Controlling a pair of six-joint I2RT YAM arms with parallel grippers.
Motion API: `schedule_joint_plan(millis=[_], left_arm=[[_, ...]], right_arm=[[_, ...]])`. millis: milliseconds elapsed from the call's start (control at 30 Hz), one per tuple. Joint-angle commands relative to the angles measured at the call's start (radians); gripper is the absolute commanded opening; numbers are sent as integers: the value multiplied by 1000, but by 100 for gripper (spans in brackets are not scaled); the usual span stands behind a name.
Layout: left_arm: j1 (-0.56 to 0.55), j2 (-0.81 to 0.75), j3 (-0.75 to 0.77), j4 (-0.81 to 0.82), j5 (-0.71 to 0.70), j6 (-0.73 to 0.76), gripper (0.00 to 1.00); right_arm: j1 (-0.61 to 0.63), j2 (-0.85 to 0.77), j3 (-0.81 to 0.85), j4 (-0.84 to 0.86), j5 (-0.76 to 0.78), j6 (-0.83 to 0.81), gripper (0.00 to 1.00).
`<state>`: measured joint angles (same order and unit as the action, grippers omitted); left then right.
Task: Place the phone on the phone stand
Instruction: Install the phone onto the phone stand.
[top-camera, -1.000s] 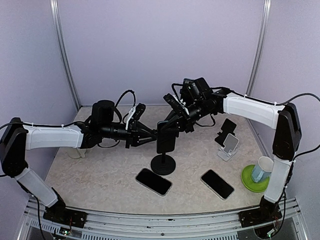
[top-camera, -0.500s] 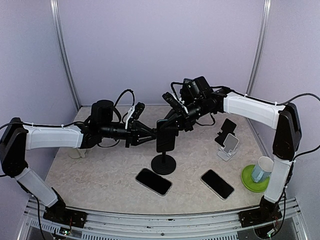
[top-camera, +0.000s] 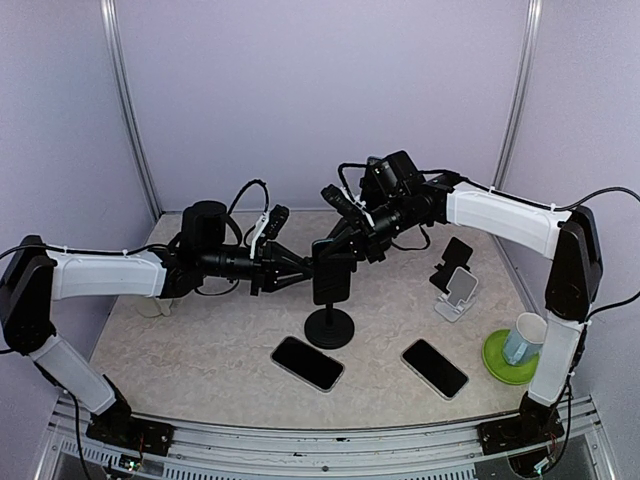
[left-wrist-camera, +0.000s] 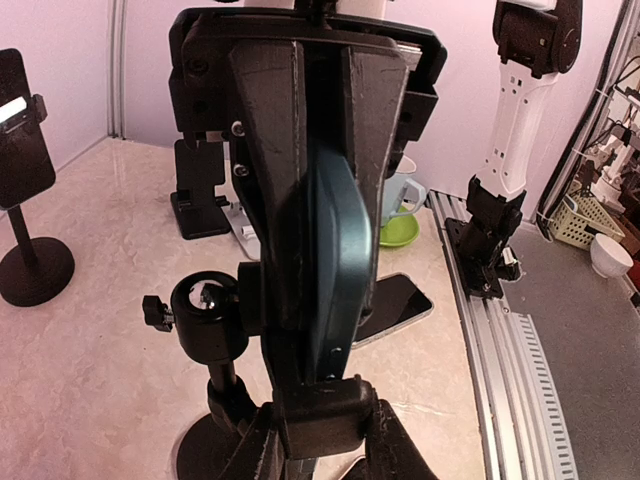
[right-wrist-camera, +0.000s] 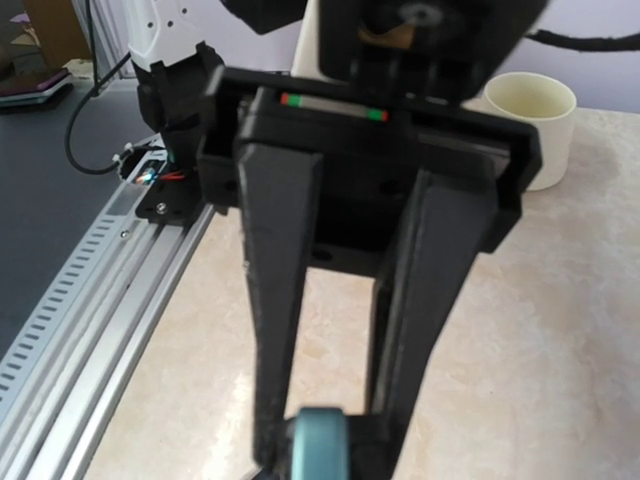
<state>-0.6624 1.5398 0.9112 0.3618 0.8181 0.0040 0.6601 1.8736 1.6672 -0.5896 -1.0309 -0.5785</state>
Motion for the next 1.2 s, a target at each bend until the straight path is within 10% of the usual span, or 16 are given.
schedule_joint_plan(millis=[0, 600, 1167], left_arm=[[7, -78, -12, 71, 116, -12, 27], [7, -82, -30, 99, 72, -25, 63], [24, -68, -37, 123, 49, -31, 68]], right_arm=[[-74, -5, 8, -79, 249, 14, 0], [-67, -14, -9, -60, 233, 12, 0], [-47, -71, -32, 172, 67, 129, 0]])
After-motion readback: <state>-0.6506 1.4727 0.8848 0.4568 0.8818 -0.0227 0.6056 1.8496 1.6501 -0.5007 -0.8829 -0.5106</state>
